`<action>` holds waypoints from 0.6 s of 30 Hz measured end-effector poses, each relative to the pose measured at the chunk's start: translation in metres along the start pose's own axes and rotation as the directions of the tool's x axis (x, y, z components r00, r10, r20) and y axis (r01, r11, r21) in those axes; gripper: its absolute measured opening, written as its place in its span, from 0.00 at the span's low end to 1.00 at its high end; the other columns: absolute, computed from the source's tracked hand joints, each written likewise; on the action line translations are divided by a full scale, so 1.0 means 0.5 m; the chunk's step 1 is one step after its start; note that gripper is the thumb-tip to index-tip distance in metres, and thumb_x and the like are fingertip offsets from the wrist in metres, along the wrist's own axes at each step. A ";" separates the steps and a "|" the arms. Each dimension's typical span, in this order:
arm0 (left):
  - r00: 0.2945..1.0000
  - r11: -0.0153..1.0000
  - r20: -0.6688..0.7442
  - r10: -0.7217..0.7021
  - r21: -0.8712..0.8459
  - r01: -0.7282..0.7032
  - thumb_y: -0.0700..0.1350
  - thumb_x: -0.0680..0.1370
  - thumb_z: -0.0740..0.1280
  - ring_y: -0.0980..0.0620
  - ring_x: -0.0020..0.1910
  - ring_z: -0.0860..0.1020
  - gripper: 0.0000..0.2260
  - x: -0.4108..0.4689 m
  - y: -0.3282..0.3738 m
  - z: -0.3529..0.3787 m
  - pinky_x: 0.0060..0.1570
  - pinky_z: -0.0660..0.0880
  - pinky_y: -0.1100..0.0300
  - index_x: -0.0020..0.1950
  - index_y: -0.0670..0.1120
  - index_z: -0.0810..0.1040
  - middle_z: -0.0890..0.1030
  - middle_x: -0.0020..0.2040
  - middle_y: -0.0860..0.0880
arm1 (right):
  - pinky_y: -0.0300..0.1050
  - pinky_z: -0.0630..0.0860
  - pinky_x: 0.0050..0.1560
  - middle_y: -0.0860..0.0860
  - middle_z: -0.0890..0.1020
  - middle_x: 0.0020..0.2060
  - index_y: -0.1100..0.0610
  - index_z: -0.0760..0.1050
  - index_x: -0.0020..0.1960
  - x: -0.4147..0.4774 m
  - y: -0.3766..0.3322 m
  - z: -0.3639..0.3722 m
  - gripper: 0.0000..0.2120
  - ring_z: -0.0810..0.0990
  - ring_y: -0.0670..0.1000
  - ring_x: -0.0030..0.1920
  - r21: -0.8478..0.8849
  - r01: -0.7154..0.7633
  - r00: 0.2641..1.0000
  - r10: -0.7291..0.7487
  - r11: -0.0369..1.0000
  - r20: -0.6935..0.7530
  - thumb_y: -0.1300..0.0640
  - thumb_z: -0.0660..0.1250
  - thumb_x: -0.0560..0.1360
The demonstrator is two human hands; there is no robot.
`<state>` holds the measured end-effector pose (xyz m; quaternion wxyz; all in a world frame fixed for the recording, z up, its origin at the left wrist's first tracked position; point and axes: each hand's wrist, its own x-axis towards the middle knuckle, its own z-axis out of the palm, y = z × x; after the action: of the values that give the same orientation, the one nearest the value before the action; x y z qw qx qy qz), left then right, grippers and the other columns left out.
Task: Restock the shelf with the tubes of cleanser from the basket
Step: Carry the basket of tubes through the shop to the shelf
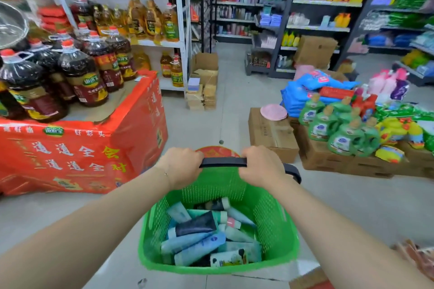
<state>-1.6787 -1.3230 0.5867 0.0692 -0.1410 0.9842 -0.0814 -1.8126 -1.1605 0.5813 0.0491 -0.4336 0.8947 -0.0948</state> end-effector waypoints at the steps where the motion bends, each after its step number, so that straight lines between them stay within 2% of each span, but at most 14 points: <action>1: 1.000 1.000 0.011 -0.011 -0.003 0.011 0.51 0.80 0.56 0.43 0.47 0.80 0.09 0.024 -0.010 -0.006 0.46 0.76 0.52 0.53 0.49 0.72 0.80 0.49 0.46 | 0.43 0.66 0.32 0.48 0.71 0.30 0.53 0.72 0.37 0.027 0.005 -0.007 0.02 0.73 0.56 0.35 -0.005 0.009 1.000 -0.009 1.000 0.011 0.57 0.65 0.68; 6: 1.000 0.999 0.003 -0.014 -0.030 0.015 0.51 0.81 0.56 0.43 0.46 0.80 0.09 0.205 -0.057 -0.041 0.46 0.76 0.52 0.52 0.48 0.72 0.80 0.48 0.46 | 0.42 0.63 0.29 0.48 0.72 0.31 0.52 0.67 0.33 0.218 0.077 -0.035 0.07 0.74 0.56 0.36 -0.004 0.010 1.000 -0.010 1.000 0.009 0.57 0.65 0.67; 8: 1.000 0.999 0.009 0.003 -0.032 -0.002 0.52 0.81 0.56 0.43 0.47 0.80 0.10 0.282 -0.076 -0.049 0.46 0.76 0.52 0.51 0.47 0.72 0.80 0.48 0.46 | 0.42 0.65 0.30 0.49 0.75 0.33 0.53 0.71 0.35 0.293 0.109 -0.036 0.02 0.76 0.56 0.37 -0.006 0.003 1.000 -0.003 1.000 -0.006 0.56 0.65 0.66; 10: 1.000 1.000 0.011 0.016 -0.026 -0.016 0.53 0.81 0.57 0.43 0.46 0.79 0.11 0.363 -0.098 -0.052 0.45 0.75 0.53 0.52 0.47 0.72 0.80 0.49 0.45 | 0.42 0.65 0.30 0.49 0.76 0.33 0.54 0.74 0.38 0.365 0.138 -0.035 0.03 0.76 0.57 0.37 -0.007 -0.015 1.000 0.015 1.000 -0.019 0.56 0.64 0.64; 18: 0.995 0.996 0.043 0.087 -0.037 -0.085 0.52 0.81 0.57 0.40 0.52 0.78 0.12 0.718 -0.203 -0.032 0.48 0.74 0.51 0.56 0.45 0.73 0.79 0.53 0.43 | 0.44 0.65 0.30 0.51 0.75 0.34 0.54 0.70 0.37 0.677 0.246 -0.024 0.04 0.75 0.58 0.36 -0.026 -0.111 0.994 0.111 0.993 -0.009 0.56 0.65 0.66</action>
<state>-1.9955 -1.5204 0.5798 0.0921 -0.1014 0.9889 -0.0578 -2.1183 -1.3502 0.5649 0.0453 -0.3834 0.9189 -0.0814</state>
